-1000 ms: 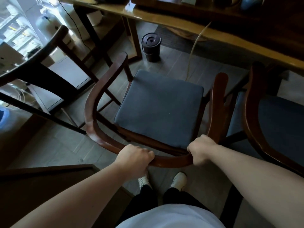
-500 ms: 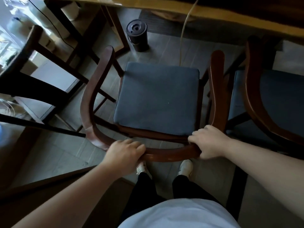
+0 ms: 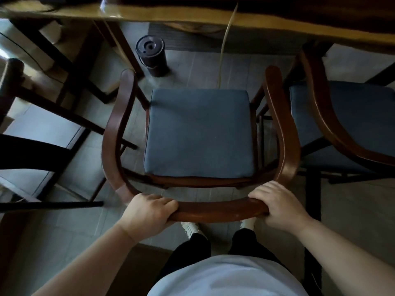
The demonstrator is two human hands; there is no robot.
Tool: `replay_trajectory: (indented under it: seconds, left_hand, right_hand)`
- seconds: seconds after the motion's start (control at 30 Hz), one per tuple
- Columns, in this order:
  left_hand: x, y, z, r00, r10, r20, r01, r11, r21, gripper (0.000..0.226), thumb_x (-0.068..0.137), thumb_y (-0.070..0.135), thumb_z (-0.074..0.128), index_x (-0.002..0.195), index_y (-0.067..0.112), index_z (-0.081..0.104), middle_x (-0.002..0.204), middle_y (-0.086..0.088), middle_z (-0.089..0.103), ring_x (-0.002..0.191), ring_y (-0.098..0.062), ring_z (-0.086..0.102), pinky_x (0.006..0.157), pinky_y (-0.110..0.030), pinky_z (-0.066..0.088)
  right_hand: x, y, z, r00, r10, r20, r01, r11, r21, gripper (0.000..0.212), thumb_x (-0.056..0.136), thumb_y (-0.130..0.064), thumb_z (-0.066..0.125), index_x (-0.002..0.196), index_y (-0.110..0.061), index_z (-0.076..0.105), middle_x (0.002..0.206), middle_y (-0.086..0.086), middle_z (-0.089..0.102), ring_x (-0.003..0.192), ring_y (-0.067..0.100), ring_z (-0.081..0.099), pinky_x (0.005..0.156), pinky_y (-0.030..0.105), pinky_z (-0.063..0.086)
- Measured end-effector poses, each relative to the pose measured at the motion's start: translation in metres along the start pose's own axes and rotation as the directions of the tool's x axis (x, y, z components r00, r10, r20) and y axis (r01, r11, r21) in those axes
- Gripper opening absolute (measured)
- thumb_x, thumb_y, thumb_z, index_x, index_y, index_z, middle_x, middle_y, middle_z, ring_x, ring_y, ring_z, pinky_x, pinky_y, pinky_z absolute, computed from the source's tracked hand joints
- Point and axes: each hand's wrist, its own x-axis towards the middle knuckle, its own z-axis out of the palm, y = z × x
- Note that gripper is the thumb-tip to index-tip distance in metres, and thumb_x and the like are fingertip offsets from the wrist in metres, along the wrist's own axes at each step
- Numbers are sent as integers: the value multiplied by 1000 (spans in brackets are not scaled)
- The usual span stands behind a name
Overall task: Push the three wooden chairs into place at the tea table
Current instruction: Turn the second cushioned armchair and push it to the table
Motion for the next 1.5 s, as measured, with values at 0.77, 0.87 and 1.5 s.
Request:
replay_trajectory:
  seconds: [0.77, 0.87, 1.5]
  left_hand:
    - [115, -78, -27, 985, 155, -71, -153, 988, 28, 41, 58, 36, 87, 68, 16, 53, 54, 4, 57, 45, -24, 57, 39, -24, 35]
    - [127, -78, -27, 984, 164, -68, -163, 986, 30, 44, 55, 37, 89, 69, 15, 53, 54, 3, 57, 45, -25, 57, 39, -24, 36]
    - [167, -95, -34, 993, -70, 90, 63, 995, 76, 33, 77, 54, 67, 88, 23, 59, 81, 8, 66, 76, -18, 63, 57, -30, 45]
  right_hand:
    - [77, 32, -46, 977, 210, -48, -209, 978, 24, 36, 68, -17, 90, 99, -11, 71, 97, 3, 70, 95, 26, 62, 94, 42, 44]
    - [80, 42, -54, 972, 230, -43, -228, 973, 33, 36, 71, -21, 90, 100, -14, 71, 98, 0, 69, 96, 23, 60, 96, 40, 42]
    - [108, 60, -70, 957, 287, -52, -284, 957, 63, 37, 70, -26, 89, 100, -16, 69, 98, 3, 67, 99, 25, 57, 93, 39, 43]
